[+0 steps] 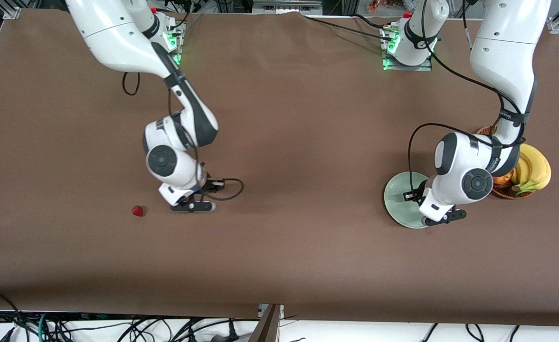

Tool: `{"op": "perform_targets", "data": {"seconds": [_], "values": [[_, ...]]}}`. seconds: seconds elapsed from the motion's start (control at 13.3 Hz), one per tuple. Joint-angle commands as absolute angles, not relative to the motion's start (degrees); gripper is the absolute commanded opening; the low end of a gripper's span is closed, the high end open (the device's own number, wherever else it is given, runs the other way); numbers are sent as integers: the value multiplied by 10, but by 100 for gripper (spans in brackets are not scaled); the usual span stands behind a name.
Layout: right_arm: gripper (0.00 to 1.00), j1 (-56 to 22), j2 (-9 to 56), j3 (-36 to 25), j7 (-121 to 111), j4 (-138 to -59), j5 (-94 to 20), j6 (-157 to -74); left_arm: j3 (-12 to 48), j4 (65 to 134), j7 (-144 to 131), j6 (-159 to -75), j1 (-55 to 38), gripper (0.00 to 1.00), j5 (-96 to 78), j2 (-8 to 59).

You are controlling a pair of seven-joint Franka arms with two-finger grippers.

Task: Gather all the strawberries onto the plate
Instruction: 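Drop the strawberry onto the plate while the right gripper grasps another, then lift the second strawberry with the right gripper while the left gripper withdraws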

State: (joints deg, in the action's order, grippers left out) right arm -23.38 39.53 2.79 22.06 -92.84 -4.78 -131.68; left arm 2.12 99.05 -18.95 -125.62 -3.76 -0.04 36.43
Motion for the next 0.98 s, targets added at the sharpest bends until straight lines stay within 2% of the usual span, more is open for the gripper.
{"op": "perform_targets", "data": {"seconds": [0.0,0.08,0.38,0.53,0.68,0.75,0.83,0.9], "values": [[90,-210,399,14,180,-922,-38,-1320,22,962,-166,-1243,-25,100,14,360],[100,-194,399,11,138,-923,-33,-1316,23,956,-167,-1238,-24,100,13,350],[100,-150,399,11,42,-929,-33,-1305,28,930,-167,-1177,-24,100,4,306],[100,-148,404,6,40,-930,-29,-1306,28,889,-167,-1123,-25,100,-16,305],[99,-148,412,5,40,-931,-27,-1308,28,881,-167,-1112,-25,100,-20,305],[99,-148,416,5,40,-931,-27,-1309,29,881,-167,-1110,-25,100,-20,304],[93,-148,417,5,40,-933,-27,-1309,29,880,-167,-1107,-25,100,-21,297],[82,-148,417,5,40,-933,-27,-1309,30,876,-167,-1096,-24,100,-24,293]]}}
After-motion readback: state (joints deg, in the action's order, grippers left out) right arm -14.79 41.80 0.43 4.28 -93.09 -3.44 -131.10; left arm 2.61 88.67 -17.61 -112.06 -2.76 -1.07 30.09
